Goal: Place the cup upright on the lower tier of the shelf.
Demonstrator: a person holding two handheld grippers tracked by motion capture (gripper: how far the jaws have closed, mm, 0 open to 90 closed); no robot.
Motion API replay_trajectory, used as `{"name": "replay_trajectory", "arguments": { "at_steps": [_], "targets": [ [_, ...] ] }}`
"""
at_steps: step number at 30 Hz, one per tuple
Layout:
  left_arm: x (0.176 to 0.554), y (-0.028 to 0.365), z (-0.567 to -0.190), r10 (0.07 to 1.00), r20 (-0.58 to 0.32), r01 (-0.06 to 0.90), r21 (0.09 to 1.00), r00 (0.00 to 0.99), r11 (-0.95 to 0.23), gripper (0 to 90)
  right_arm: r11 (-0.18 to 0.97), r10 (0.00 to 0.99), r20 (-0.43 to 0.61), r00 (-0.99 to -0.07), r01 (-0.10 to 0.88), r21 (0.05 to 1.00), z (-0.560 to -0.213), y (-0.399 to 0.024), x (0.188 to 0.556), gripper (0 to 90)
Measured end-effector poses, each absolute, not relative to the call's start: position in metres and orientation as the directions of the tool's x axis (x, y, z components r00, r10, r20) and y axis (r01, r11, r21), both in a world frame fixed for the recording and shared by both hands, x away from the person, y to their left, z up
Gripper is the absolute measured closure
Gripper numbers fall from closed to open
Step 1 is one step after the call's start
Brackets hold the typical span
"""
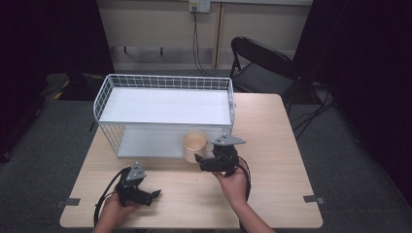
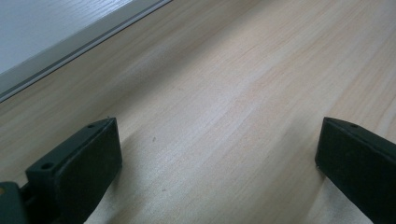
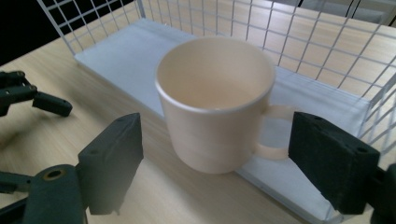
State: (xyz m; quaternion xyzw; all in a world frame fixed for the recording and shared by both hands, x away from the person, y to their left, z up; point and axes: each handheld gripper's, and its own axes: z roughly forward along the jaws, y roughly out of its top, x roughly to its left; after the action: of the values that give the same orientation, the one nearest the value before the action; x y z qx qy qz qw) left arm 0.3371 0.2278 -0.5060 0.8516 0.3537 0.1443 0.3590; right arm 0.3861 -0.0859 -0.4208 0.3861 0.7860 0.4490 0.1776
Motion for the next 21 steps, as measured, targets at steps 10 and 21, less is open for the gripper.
{"name": "replay_trajectory", "arguments": {
  "at_steps": [10, 21],
  "targets": [
    [0.337, 0.228, -0.506, 0.706, -0.009, 0.499, 0.714, 0.708, -0.492, 0.0, 0.311, 0.787, 0.035, -0.617, 0.444, 0.84, -0.439, -0.075, 0.391, 18.7],
    [0.337, 0.228, -0.506, 0.706, -0.009, 0.499, 0.714, 0.708, -0.492, 0.0, 0.306, 0.808, 0.006, -0.588, 0.429, 0.85, -0.442, -0.066, 0.397, 24.2]
  ]
}}
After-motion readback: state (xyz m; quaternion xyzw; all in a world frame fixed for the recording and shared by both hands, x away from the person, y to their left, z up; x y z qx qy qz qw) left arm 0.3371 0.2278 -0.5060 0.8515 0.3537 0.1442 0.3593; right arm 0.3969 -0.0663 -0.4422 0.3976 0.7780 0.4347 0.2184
